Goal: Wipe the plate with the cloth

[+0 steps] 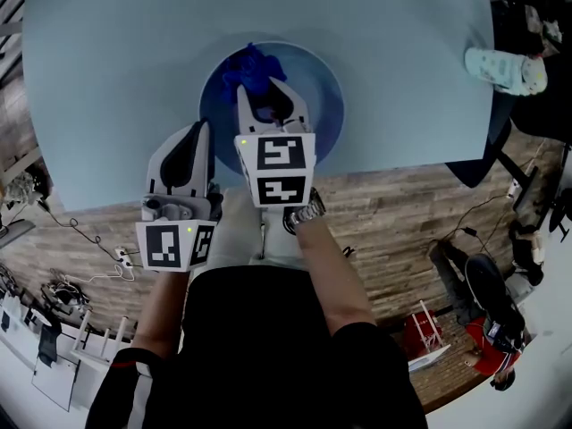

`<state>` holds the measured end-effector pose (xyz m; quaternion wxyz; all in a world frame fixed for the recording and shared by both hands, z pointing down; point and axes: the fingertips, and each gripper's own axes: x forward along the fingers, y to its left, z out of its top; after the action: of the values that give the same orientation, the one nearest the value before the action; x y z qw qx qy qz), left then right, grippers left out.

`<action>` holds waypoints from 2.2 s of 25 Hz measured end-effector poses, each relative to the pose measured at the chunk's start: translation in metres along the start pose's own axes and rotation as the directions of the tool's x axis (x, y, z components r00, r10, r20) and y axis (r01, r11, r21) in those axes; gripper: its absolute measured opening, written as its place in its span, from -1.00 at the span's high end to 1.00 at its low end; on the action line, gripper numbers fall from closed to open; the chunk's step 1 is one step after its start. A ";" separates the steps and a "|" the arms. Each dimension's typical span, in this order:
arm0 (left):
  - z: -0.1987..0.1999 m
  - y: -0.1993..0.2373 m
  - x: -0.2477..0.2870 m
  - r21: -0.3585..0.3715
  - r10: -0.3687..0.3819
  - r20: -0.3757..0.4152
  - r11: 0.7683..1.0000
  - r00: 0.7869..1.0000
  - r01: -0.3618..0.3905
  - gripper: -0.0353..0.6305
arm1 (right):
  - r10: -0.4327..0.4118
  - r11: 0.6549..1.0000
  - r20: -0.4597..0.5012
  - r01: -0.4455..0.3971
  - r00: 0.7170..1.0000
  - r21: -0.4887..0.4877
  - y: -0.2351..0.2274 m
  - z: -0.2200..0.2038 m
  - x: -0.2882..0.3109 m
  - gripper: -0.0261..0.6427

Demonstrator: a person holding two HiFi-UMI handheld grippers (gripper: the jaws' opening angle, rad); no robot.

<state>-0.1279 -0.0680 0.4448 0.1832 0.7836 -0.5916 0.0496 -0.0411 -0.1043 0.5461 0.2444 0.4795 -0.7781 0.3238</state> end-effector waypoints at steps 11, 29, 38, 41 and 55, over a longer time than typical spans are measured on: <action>-0.002 -0.002 0.006 0.001 0.000 -0.004 1.000 1.000 0.000 0.89 | -0.058 0.998 -0.010 0.058 0.998 0.037 -0.029 0.001 0.000 0.57; -0.003 -0.007 0.000 0.003 -0.012 -0.007 1.000 1.000 0.012 0.89 | -0.134 0.984 -0.021 0.136 0.991 0.117 -0.066 -0.004 -0.020 0.57; 0.002 -0.007 -0.004 0.014 -0.020 -0.005 1.000 1.000 0.020 0.89 | -0.166 0.975 -0.022 0.167 0.986 0.147 -0.070 -0.009 -0.039 0.57; 0.004 -0.006 -0.006 0.014 -0.019 -0.004 1.000 1.000 0.019 0.89 | -0.157 0.977 -0.008 0.157 0.988 0.143 -0.065 -0.006 -0.047 0.57; 0.013 0.003 -0.013 0.007 -0.004 0.013 1.000 1.000 0.004 0.89 | -0.007 0.998 -0.025 0.009 1.000 0.070 0.014 -0.011 -0.031 0.57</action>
<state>-0.1367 -0.0615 0.4294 0.1767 0.7856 -0.5911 0.0464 -0.0400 -0.0738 0.5282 0.2385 0.4867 -0.7613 0.3557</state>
